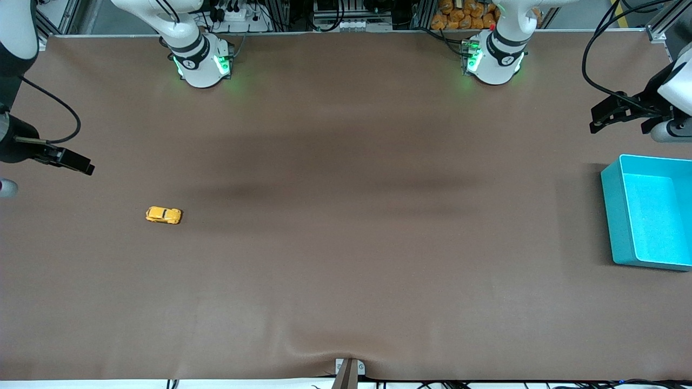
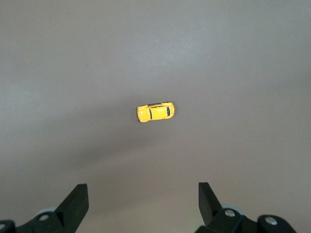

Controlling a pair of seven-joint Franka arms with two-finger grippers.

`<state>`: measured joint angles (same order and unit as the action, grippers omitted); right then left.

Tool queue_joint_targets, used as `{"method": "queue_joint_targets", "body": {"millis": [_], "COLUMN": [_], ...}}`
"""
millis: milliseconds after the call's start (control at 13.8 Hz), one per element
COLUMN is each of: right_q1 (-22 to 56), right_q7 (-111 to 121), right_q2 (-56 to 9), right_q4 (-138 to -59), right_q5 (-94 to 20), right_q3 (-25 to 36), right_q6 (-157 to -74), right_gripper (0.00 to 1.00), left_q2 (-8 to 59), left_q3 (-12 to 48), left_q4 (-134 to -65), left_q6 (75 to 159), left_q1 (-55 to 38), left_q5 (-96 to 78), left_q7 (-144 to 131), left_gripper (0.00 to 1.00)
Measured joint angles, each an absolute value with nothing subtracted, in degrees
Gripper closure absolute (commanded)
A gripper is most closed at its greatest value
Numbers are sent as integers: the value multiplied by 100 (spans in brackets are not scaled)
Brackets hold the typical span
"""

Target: Wind and store yellow beetle car

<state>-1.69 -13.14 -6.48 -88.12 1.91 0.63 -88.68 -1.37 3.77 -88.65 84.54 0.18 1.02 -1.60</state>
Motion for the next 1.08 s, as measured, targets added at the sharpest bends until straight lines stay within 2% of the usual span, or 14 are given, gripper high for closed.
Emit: {"method": "queue_joint_targets", "body": {"millis": [578,1083], "right_q1": [-188,-201], "right_q7": [-3535,-6012], "right_q2": [-1038,-1269], "right_q4": [-8849,-9226], "right_q5": [161,30], "right_q3": [59,59], "right_q6": [-8966,-9353], "right_gripper": [0,0], "left_q2": [-137,-137], "left_q3": [394,404], "left_q4": [-8862,-8861], "left_q6": [8454,8453], "left_q1": [9,6], "left_q5": [102,102], "left_q7": [-160,-160], "left_gripper": [0,0]}}
